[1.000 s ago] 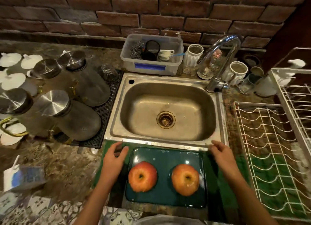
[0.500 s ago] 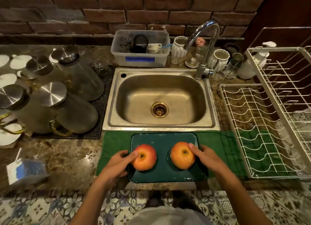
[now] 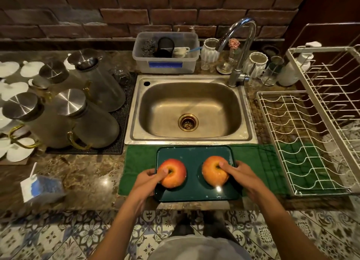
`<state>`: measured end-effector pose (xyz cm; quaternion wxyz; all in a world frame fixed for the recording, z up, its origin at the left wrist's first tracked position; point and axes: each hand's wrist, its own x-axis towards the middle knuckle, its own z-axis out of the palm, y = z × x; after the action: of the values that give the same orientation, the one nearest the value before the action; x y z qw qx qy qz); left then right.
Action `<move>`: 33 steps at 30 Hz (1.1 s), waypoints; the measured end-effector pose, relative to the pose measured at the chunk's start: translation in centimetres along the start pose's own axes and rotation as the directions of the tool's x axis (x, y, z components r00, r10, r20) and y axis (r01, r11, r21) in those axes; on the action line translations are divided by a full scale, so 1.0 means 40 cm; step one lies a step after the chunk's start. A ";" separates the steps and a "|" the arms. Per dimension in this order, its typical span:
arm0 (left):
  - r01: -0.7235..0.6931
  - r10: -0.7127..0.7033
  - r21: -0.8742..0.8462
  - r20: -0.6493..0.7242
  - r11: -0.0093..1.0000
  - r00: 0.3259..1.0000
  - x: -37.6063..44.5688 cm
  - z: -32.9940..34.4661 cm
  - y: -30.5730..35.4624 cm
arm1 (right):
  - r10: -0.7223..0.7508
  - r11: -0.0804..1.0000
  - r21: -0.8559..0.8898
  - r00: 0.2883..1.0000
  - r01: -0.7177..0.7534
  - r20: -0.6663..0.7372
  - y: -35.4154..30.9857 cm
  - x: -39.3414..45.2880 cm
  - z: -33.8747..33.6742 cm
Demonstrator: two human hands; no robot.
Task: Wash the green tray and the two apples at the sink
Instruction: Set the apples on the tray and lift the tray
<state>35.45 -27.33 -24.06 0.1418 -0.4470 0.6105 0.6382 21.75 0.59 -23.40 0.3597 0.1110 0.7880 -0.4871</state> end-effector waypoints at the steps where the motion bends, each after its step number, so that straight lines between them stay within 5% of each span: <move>1: 0.001 0.000 0.004 -0.009 1.000 1.000 0.000 0.001 -0.001 | -0.011 1.000 0.014 1.000 0.011 -0.008 0.003 -0.001 0.003; 15: -0.126 0.132 0.066 -0.087 0.990 0.987 -0.005 -0.012 0.155 | -0.022 0.999 -0.035 0.998 0.020 -0.064 -0.176 -0.011 -0.051; 33: -0.485 0.487 0.059 -0.163 0.873 0.858 -0.189 0.009 0.722 | -0.315 0.948 0.003 0.936 0.319 -0.158 -0.702 -0.115 -0.301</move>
<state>18.56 -30.42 0.35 -0.0738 -0.3312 0.7184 0.6073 4.76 -2.45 2.23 0.2122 0.0254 0.8141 -0.5399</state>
